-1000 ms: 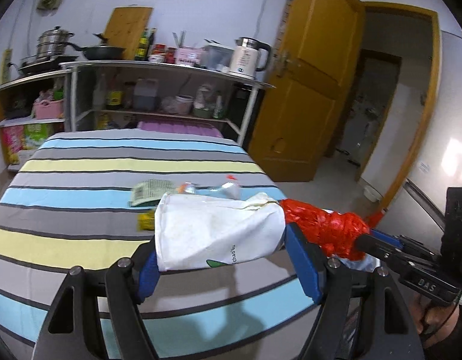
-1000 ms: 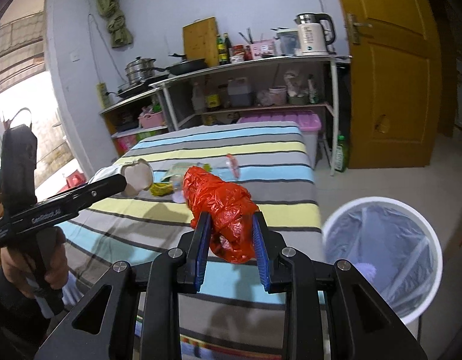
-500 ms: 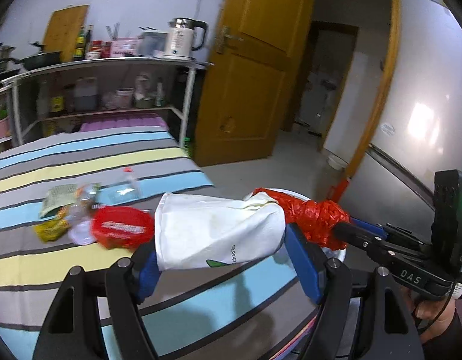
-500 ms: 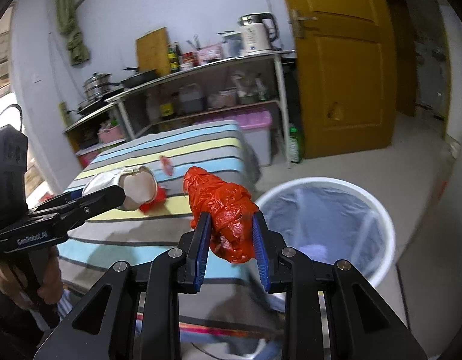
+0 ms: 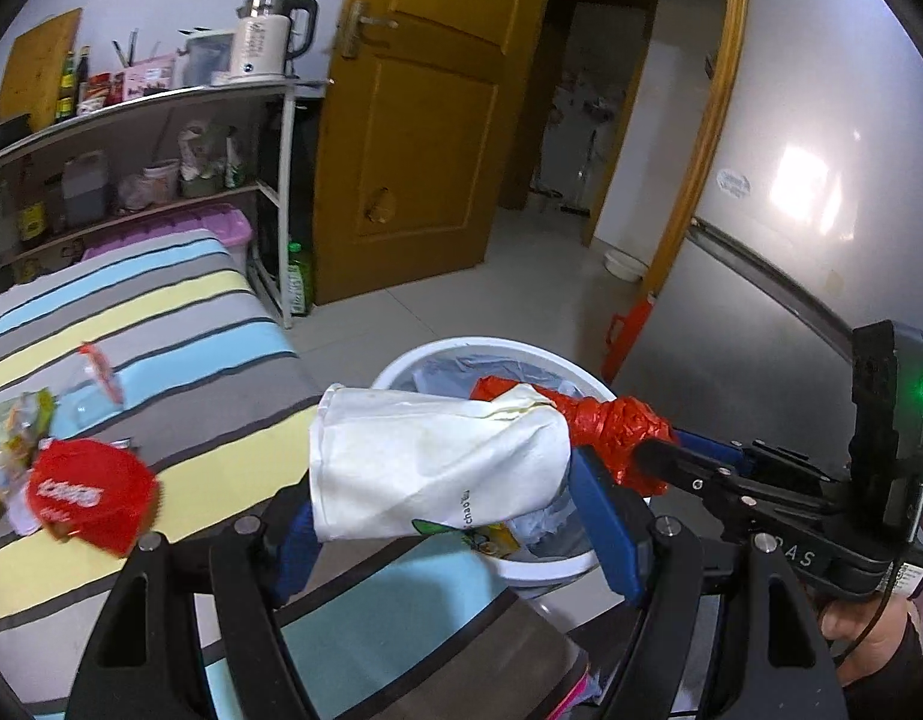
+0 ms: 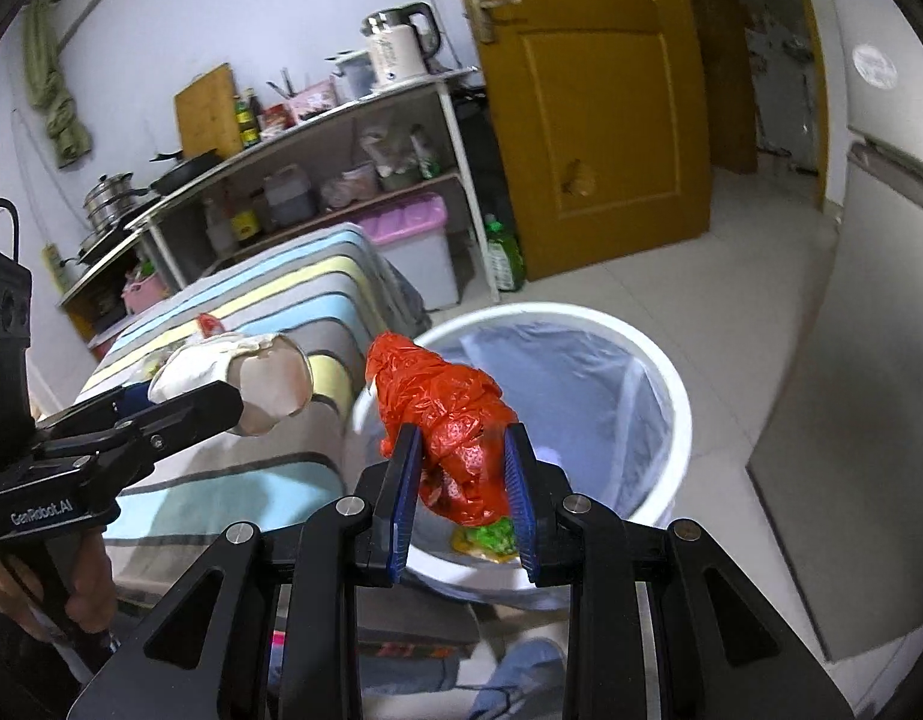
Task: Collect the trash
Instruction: 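Carry both bags over the white bin and open both tools to drop them, then move both open tools back toward the remaining trash on the table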
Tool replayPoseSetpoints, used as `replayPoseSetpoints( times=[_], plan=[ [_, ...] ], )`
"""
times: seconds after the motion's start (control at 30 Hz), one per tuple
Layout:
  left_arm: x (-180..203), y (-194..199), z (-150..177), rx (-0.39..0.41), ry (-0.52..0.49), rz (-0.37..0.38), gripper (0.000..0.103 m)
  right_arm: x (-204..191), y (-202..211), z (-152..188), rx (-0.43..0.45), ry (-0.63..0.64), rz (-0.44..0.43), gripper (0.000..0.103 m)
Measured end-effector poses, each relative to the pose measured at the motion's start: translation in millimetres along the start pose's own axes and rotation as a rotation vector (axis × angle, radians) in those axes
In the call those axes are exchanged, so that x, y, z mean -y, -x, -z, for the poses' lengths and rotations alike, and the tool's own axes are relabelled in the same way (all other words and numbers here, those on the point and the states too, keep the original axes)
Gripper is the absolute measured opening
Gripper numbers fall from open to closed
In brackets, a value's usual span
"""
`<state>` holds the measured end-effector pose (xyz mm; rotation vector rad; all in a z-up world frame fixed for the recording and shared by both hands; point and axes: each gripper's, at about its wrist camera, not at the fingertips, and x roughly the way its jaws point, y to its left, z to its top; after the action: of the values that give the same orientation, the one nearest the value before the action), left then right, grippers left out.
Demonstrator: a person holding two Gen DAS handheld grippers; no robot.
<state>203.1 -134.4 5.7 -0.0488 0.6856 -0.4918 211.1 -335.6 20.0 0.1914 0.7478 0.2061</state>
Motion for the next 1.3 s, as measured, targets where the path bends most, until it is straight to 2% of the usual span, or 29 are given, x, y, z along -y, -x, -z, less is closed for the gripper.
replayPoseSetpoints(
  times=[0.37,0.63,0.93,1.3],
  plan=[
    [10.3,-43.7,-3.4,-0.082,-0.023,0.029,0.078,23.8,-19.4,4.7,-0.049,-0.052,0.028,0.031],
    [12.6,-54.6,-3.1,-0.106,-0.021,0.029,0.078,32.0,-23.9,4.5,-0.051,-0.059,0.033,0.031],
    [-1.4,-25.4,-3.0,-0.027,0.036,0.015,0.078,20.0,-10.1,-1.6,-0.008,-0.028,-0.003,0.031],
    [-22.6,35.0,12.2,0.074,0.085,-0.063,0.078,-28.6,16.1,-7.5,0.048,0.066,-0.078,0.031]
  ],
)
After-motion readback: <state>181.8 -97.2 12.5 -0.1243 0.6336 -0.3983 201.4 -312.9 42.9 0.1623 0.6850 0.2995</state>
